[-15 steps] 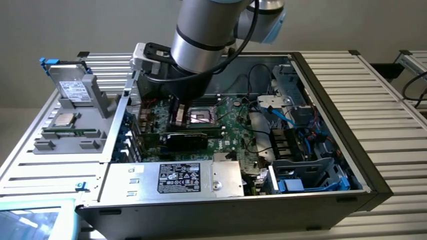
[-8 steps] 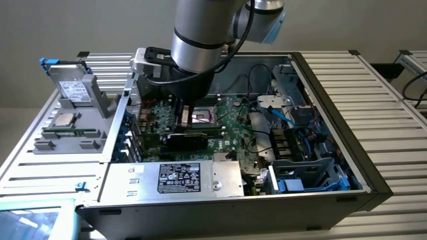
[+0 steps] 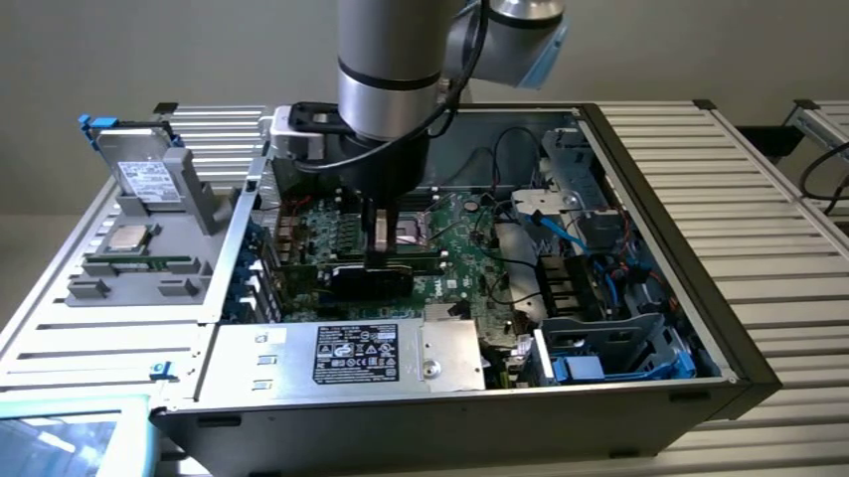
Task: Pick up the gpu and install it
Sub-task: 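Insert the gpu into the slot, then press down on the gpu until it lock into place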
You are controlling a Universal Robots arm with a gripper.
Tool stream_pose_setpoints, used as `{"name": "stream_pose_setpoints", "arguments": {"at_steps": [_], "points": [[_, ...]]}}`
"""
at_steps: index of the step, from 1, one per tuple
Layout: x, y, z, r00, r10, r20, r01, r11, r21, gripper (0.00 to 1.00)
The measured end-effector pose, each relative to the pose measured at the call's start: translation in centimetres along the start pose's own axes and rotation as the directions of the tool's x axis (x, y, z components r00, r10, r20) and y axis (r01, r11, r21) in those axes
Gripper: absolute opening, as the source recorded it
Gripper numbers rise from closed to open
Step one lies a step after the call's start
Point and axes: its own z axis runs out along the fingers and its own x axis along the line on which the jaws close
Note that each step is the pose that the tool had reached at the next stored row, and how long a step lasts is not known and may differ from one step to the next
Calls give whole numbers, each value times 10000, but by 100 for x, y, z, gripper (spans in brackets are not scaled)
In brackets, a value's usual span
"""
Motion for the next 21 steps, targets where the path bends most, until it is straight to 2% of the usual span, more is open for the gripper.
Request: {"name": "stream_pose_setpoints", "arguments": {"at_steps": [1, 2, 3, 4, 21], "points": [[-16, -2, -1, 10000, 3, -50, -2, 9999, 157, 12], [-41, -5, -1, 9999, 8, -101, -5, 9996, 282, 12], [-68, -5, -1, 9999, 14, -145, -9, 9993, 384, 12], [-96, -6, 0, 9999, 17, -167, -9, 9990, 444, 12], [-120, 14, 2, 9999, 18, -172, -10, 9989, 459, 12]]}}
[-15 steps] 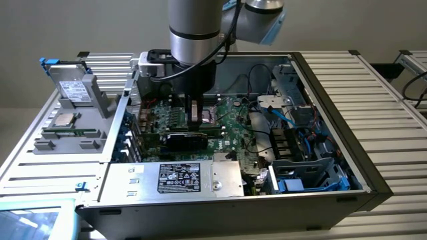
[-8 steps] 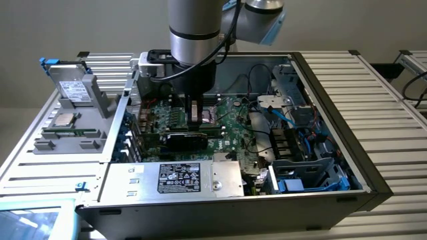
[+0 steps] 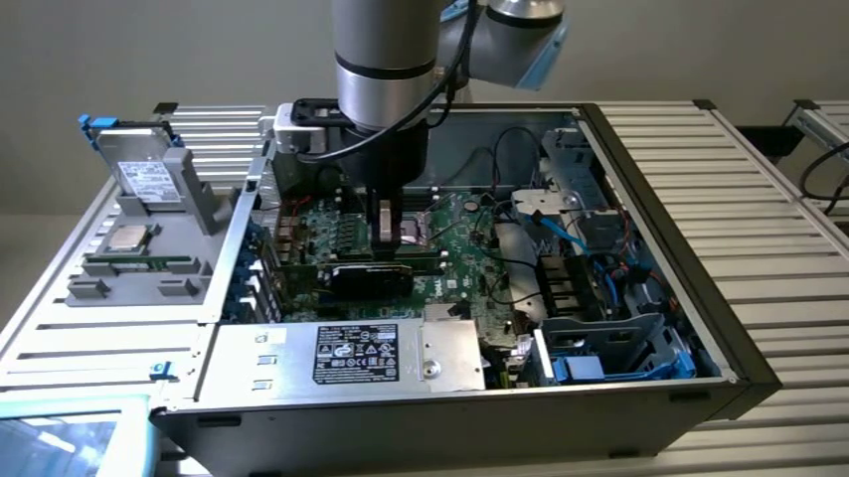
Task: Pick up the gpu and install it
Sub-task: 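Press down on the gpu until it lock into place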
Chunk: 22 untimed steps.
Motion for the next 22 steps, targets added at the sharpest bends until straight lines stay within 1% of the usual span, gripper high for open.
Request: {"name": "stream_pose_setpoints", "arguments": {"at_steps": [1, 9, 15, 22], "points": [[-2, 28, 2, 10000, -1, 2, 1, 10000, 0, 12], [-106, 361, 48, 10000, -1, 8, 1, 10000, -1, 12], [-117, 625, 91, 10000, -4, 52, 4, 10000, 6, 12], [-83, 669, 94, 10000, -2, 52, 2, 10000, 6, 12]]}}
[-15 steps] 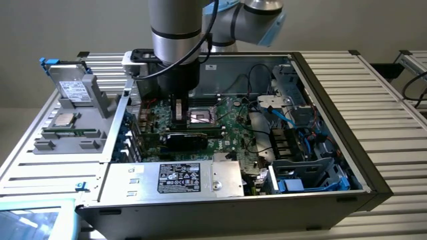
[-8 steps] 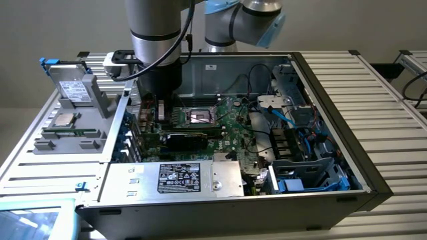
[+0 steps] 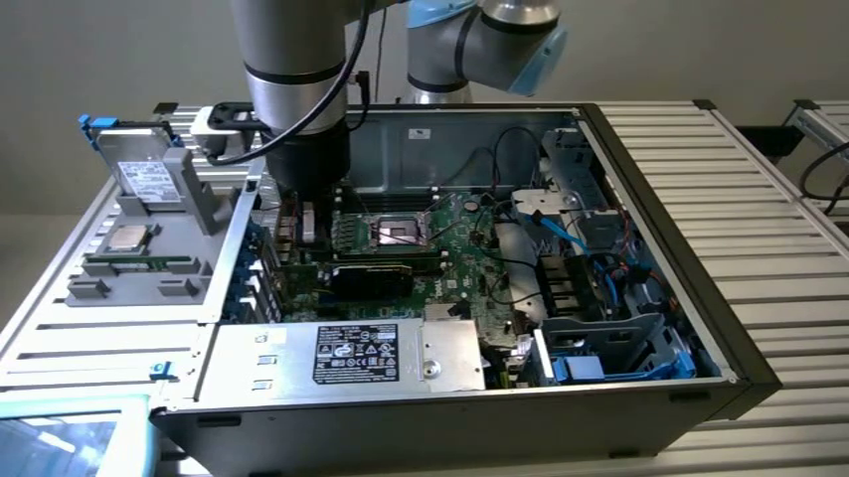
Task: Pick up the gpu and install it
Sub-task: 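Press down on the gpu until it lock into place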
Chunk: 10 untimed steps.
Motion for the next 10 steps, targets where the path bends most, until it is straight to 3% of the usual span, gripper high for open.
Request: {"name": "stream_pose_setpoints", "arguments": {"at_steps": [5, 10], "points": [[67, 7, 4, 10000, -2, 1, 2, 10000, 2, 12], [67, 8, 6, 10000, -1, 11, 1, 10000, 1, 12]]}}
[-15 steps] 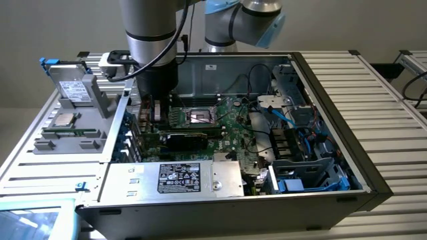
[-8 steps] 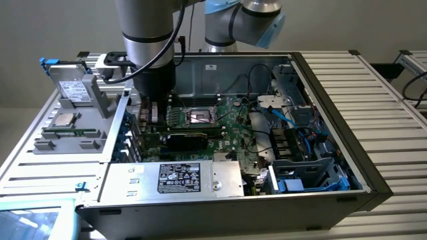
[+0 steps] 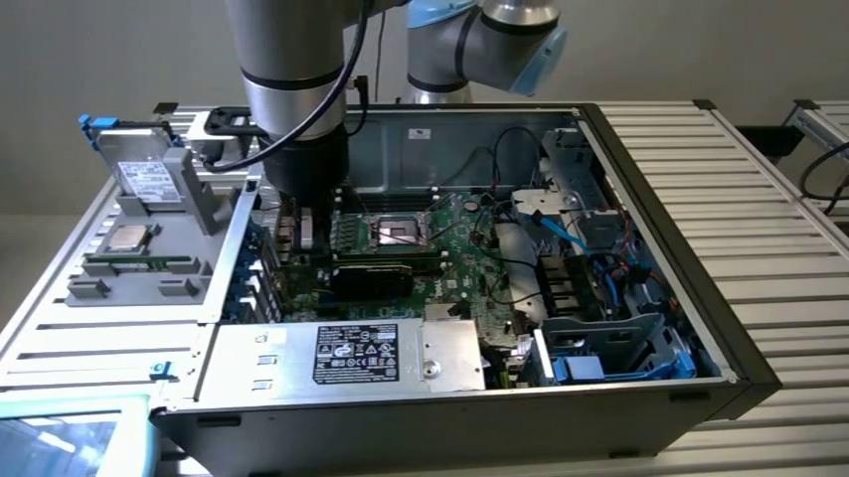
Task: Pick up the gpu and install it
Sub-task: 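Press down on the gpu until it lock into place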
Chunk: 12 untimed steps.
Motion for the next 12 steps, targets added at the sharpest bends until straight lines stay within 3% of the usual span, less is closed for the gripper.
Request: {"name": "stream_pose_setpoints", "arguments": {"at_steps": [12], "points": [[0, -5, 102, 10000, -3, 36, 3, 10000, -4, 12]]}}
